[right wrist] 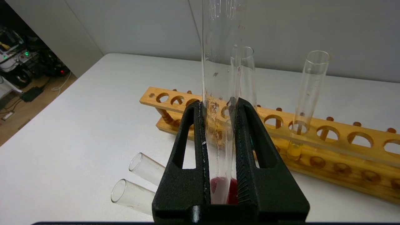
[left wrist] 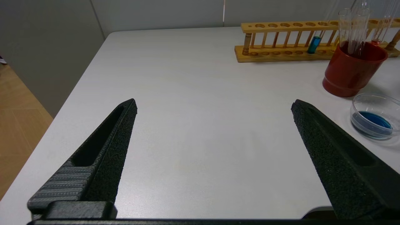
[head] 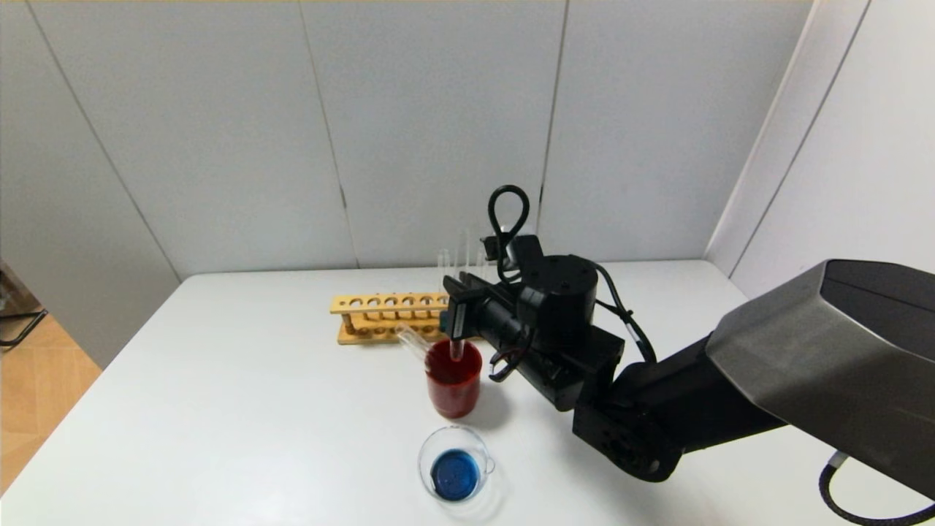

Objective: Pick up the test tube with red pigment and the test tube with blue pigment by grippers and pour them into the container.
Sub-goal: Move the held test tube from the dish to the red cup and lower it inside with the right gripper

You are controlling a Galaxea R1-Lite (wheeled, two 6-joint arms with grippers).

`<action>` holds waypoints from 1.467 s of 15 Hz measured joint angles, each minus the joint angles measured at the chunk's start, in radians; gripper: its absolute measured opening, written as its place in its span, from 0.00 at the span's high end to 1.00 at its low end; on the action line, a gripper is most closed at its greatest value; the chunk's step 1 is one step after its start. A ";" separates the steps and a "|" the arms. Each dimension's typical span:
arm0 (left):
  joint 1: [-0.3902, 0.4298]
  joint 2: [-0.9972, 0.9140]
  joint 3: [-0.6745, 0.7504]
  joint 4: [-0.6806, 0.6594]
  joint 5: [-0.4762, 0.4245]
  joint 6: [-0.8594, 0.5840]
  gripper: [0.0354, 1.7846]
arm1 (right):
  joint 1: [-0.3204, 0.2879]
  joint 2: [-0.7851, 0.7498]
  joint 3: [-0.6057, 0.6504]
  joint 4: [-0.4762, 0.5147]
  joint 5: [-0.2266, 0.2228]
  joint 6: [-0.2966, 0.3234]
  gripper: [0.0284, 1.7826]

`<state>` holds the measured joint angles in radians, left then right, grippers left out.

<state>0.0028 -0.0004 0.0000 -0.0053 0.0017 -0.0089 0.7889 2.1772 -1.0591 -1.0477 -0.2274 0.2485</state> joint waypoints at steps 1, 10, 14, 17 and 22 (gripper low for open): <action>0.000 0.000 0.000 0.000 0.000 0.000 0.02 | 0.000 0.008 -0.001 -0.013 0.000 -0.004 0.83; 0.000 0.000 0.000 0.000 0.000 0.000 0.02 | 0.001 0.040 0.015 -0.016 0.000 -0.037 0.83; 0.000 0.000 0.000 0.000 0.000 0.000 0.02 | 0.009 0.041 0.036 -0.035 -0.001 -0.060 0.83; 0.000 0.000 0.000 0.000 0.000 0.000 0.02 | 0.011 0.041 0.068 -0.105 -0.001 -0.117 0.83; 0.000 0.000 0.000 0.000 0.000 0.000 0.02 | 0.013 0.033 0.102 -0.125 0.006 -0.133 0.83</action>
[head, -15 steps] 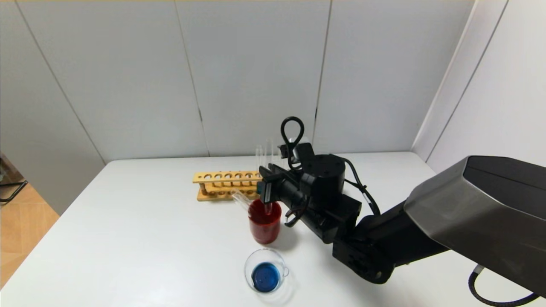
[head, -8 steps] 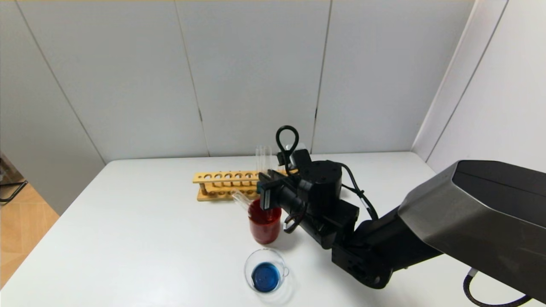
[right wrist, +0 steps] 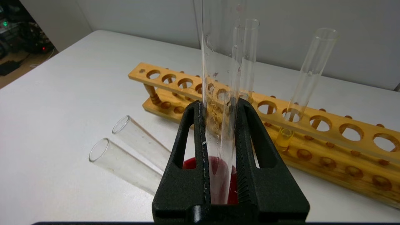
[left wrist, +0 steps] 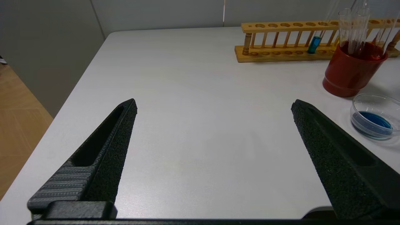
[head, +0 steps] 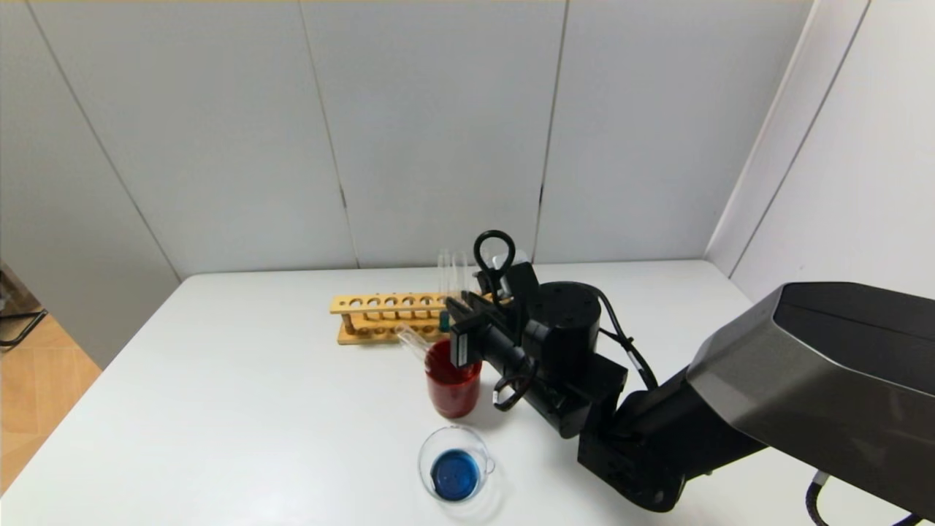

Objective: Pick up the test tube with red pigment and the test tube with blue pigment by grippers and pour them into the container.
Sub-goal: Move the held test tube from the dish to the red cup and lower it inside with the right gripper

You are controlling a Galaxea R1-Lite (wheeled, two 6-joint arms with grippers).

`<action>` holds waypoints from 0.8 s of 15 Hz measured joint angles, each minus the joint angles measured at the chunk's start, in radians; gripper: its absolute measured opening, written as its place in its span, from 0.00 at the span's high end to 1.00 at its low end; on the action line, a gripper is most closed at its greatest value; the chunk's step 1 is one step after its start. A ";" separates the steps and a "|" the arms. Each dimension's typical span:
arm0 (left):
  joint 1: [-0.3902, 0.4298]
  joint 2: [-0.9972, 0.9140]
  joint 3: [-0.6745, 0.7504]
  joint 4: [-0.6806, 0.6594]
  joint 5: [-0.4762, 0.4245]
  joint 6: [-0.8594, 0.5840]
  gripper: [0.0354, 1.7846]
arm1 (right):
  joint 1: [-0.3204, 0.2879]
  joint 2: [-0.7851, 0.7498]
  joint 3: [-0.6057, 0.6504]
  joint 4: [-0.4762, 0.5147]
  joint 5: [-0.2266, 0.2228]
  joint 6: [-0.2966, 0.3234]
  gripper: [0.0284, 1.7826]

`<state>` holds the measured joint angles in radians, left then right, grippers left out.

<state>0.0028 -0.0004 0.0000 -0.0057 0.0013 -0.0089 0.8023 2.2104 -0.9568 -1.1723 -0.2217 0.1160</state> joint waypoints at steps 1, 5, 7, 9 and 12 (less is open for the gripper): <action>0.000 0.000 0.000 0.000 0.000 0.000 0.02 | 0.002 0.000 0.007 0.000 0.007 -0.001 0.83; 0.000 0.000 0.000 0.000 0.000 0.000 0.02 | 0.007 -0.002 0.022 0.000 0.015 -0.006 0.83; 0.000 0.000 0.000 0.000 0.000 0.000 0.02 | 0.008 -0.002 0.023 0.000 0.016 -0.006 0.83; 0.000 0.000 0.000 0.000 0.000 0.000 0.02 | 0.008 -0.002 0.023 0.000 0.016 -0.007 0.83; 0.000 0.000 0.000 0.000 0.000 0.000 0.02 | 0.009 0.002 0.023 -0.001 0.017 -0.008 0.83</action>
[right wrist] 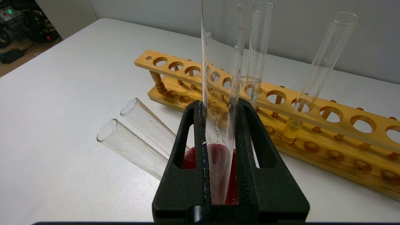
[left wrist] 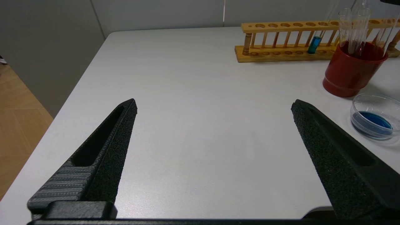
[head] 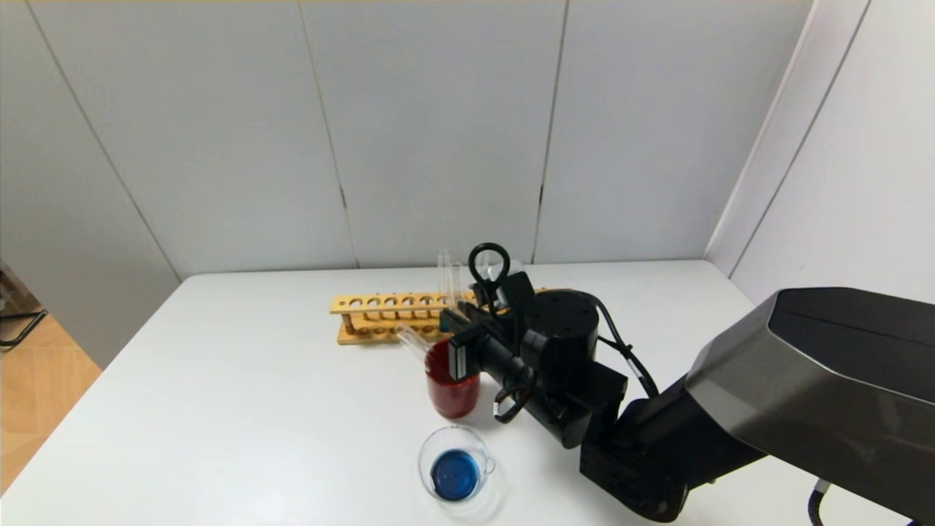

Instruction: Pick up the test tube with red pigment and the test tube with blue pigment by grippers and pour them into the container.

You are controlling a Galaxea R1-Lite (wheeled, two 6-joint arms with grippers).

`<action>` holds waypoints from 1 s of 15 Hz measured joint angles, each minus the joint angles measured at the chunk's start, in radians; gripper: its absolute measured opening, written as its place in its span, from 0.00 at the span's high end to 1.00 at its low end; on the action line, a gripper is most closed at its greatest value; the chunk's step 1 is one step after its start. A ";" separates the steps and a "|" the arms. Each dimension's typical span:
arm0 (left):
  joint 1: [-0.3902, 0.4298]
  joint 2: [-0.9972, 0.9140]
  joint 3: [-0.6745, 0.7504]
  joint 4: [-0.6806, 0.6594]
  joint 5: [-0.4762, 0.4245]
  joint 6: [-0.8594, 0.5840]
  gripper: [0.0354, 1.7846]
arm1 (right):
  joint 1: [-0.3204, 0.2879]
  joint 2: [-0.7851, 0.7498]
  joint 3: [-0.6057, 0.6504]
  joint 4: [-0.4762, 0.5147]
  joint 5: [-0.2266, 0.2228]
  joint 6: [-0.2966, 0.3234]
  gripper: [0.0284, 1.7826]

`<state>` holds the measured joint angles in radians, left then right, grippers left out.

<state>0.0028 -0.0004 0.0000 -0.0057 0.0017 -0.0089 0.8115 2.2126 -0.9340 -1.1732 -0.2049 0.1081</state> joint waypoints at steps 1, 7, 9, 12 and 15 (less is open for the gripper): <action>0.000 0.000 0.000 0.000 -0.001 0.000 0.02 | 0.000 0.002 0.000 0.000 0.000 0.000 0.83; 0.000 0.000 0.000 0.000 0.000 0.000 0.02 | -0.001 0.009 0.001 0.000 0.011 0.001 0.74; 0.000 0.000 0.000 0.000 0.000 0.000 0.02 | -0.001 0.009 0.001 0.000 0.011 0.002 0.61; 0.000 0.000 0.000 0.000 0.000 0.000 0.02 | 0.000 0.010 0.001 0.001 0.011 0.002 0.32; 0.000 0.000 0.000 0.000 0.000 0.000 0.02 | -0.002 0.009 0.000 0.000 0.011 0.001 0.11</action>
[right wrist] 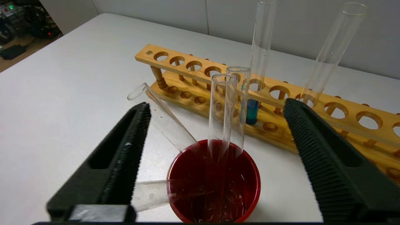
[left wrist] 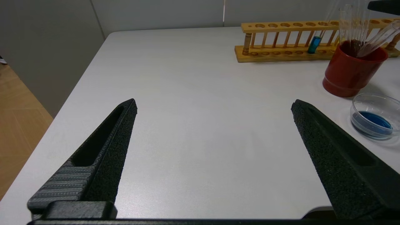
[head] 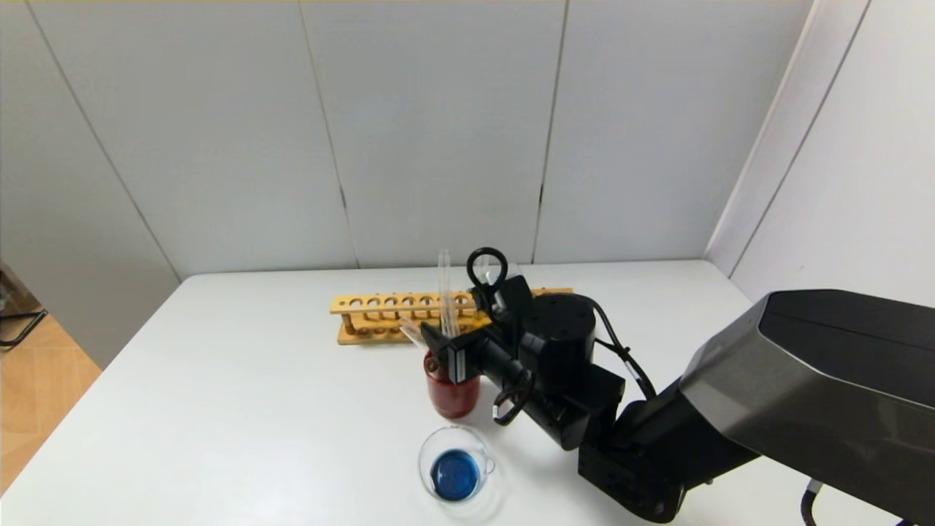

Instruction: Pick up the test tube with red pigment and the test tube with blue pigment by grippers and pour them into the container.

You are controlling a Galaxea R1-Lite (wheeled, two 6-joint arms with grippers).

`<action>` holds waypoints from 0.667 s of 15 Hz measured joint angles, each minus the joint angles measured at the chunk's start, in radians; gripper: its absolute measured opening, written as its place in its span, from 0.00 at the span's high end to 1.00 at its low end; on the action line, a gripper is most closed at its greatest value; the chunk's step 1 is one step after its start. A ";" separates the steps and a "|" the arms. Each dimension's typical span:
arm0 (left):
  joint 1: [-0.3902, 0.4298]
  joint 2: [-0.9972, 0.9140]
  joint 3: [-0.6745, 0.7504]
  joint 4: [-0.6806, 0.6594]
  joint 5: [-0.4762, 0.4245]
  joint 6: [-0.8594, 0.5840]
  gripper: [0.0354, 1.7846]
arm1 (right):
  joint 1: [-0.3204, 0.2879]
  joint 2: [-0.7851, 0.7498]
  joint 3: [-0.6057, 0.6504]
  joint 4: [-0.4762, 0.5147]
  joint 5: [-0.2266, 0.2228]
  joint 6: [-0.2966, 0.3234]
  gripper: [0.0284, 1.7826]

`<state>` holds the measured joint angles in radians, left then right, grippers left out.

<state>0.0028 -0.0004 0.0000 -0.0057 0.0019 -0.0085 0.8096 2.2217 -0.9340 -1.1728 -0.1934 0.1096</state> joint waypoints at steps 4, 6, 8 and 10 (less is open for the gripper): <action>0.000 0.000 0.000 0.000 0.000 0.000 0.02 | -0.008 -0.015 -0.006 0.001 -0.002 0.001 0.02; 0.000 0.000 0.000 0.000 0.000 0.000 0.02 | -0.021 -0.037 -0.009 0.001 -0.003 0.002 0.02; 0.000 0.000 0.000 0.000 -0.001 0.000 0.02 | -0.060 -0.075 -0.017 0.007 -0.002 0.004 0.02; 0.000 0.000 0.000 0.000 0.000 0.000 0.02 | -0.133 -0.138 -0.031 0.021 -0.002 -0.021 0.02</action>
<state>0.0028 -0.0004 0.0000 -0.0053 0.0017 -0.0085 0.6764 2.0840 -0.9649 -1.1513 -0.1953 0.0885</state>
